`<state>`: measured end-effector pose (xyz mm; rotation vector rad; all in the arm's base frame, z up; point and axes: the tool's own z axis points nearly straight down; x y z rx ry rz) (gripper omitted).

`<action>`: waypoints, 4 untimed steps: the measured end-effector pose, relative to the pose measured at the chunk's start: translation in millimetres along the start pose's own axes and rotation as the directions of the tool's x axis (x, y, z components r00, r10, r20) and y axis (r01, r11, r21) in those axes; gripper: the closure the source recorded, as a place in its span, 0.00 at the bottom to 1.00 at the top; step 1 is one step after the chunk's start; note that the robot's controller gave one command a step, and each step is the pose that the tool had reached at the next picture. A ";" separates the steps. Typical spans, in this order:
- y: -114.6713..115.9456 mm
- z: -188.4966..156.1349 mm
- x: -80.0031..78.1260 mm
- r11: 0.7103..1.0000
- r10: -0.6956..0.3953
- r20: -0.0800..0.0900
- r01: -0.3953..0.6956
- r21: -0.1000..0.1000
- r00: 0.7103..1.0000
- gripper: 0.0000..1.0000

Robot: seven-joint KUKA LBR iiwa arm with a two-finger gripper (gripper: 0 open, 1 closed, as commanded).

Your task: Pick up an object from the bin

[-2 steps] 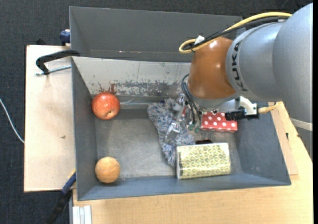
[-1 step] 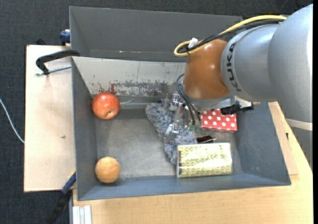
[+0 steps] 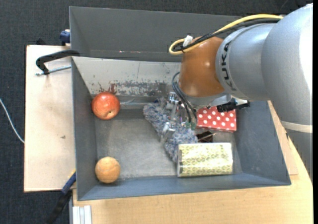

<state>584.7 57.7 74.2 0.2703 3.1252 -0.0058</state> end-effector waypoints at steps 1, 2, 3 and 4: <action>-9.1 -5.9 2.0 1.000 0.021 0.008 -0.021 -0.008 1.000 1.00; -9.1 -5.9 2.0 1.000 0.021 0.008 -0.021 -0.008 1.000 1.00; -8.9 -6.7 1.7 1.000 0.021 0.008 -0.021 -0.008 1.000 1.00; -9.1 -12.2 3.5 1.000 0.021 -0.002 -0.021 -0.006 1.000 1.00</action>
Offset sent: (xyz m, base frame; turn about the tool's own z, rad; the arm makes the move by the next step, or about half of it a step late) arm 0.0000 0.0000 0.0000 0.0000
